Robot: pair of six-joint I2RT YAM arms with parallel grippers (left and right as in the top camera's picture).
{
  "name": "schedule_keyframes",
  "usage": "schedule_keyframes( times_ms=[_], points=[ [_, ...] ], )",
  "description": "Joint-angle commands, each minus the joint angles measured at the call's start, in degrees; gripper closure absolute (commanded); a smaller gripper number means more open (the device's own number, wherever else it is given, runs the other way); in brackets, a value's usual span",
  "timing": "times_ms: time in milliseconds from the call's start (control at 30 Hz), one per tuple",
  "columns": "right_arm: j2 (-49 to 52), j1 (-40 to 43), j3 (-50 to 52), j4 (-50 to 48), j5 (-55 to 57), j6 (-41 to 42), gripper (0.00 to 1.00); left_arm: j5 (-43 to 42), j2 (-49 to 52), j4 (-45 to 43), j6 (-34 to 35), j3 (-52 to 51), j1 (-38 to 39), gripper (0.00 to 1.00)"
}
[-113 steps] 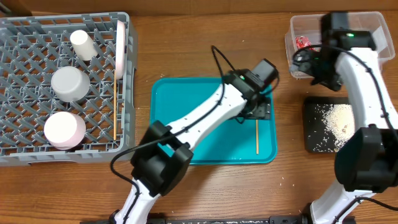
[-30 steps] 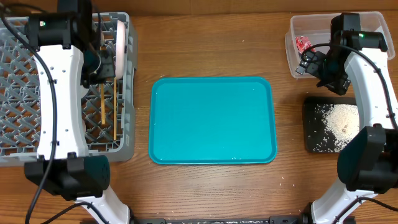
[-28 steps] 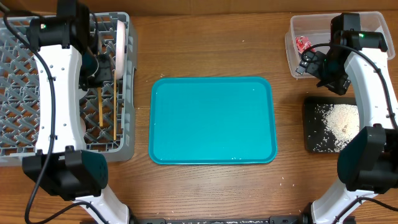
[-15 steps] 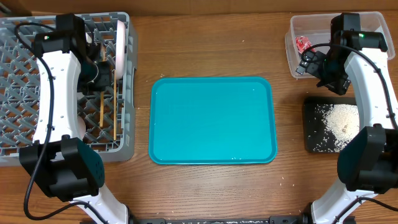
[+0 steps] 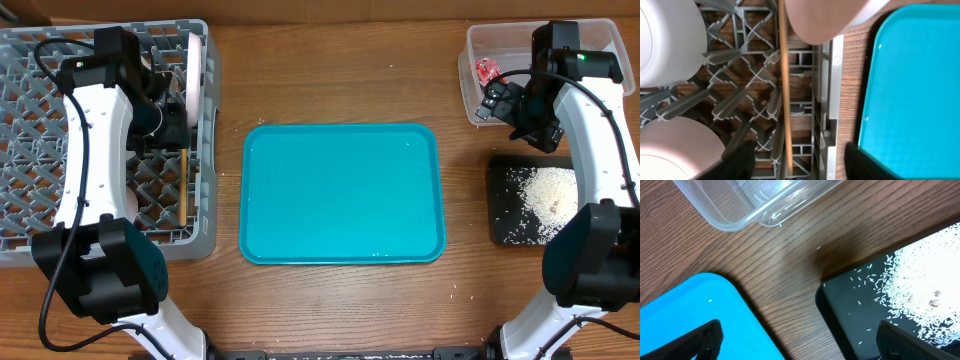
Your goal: Sort waste into correct bins and load items into the dishwasher
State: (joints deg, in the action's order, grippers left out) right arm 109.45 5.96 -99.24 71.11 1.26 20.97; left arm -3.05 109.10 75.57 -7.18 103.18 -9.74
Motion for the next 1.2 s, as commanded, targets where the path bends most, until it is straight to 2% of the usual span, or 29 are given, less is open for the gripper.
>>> schedule_keyframes(
  times_ms=[0, 33, 133, 233, 267, 333, 467, 600, 733, 800, 867, 1000, 1167],
  points=[
    [-1.3, -0.2, -1.0, -0.3, -0.3, 0.0, 0.0, -0.9, 0.0, 0.2, 0.0, -0.6, 0.0, 0.35],
    [-1.3, -0.2, -1.0, -0.3, -0.3, 0.0, 0.0, -0.9, 0.0, 0.2, 0.6, -0.6, 0.0, 0.26],
    [-1.3, -0.2, -1.0, -0.3, -0.3, 0.0, 0.0, -1.2, 0.0, 0.9, 2.3, -0.2, 0.0, 0.23],
    [-1.3, -0.2, -1.0, -0.3, -0.3, 0.0, 0.0, -1.6, -0.3, 3.2, 4.2, 2.5, 0.0, 0.14],
    [-1.3, -0.2, -1.0, -0.3, -0.3, 0.0, 0.0, -1.7, -0.9, 6.3, 6.2, 5.7, 0.0, 0.07],
    [-1.3, -0.2, -1.0, -0.3, -0.3, 0.0, 0.0, -4.1, -2.7, 9.7, 7.3, 9.2, 0.0, 0.0],
    [-1.3, -0.2, -1.0, -0.3, -0.3, 0.0, 0.0, -12.1, -10.2, 11.2, 7.6, 10.2, 0.0, 0.0],
    [-1.3, -0.2, -1.0, -0.3, -0.3, 0.0, 0.0, -11.9, -20.9, 11.3, 8.9, 7.2, 0.9, 0.0],
    [-1.3, -0.2, -1.0, -0.3, -0.3, 0.0, 0.0, -12.7, -33.6, 9.5, 10.2, -0.2, 3.0, 0.0],
    [-1.3, -0.2, -1.0, -0.3, -0.3, 0.0, 0.0, -13.3, -39.9, 7.9, 12.7, -5.2, 4.3, 0.0],
    [-1.3, -0.2, -1.0, -0.3, -0.3, 0.0, 0.01, -13.3, -46.1, 7.3, 18.1, -10.4, 5.2, 0.0],
    [-1.3, -0.2, -1.0, -0.3, -0.3, 0.0, 0.0, -13.5, -54.4, 10.6, 28.3, -16.3, 5.3, 0.0],
    [-1.3, -0.2, -1.0, -0.3, -0.3, 0.0, 0.0, -13.3, -58.6, 16.4, 28.4, -16.9, 5.3, 0.0]
  ],
)
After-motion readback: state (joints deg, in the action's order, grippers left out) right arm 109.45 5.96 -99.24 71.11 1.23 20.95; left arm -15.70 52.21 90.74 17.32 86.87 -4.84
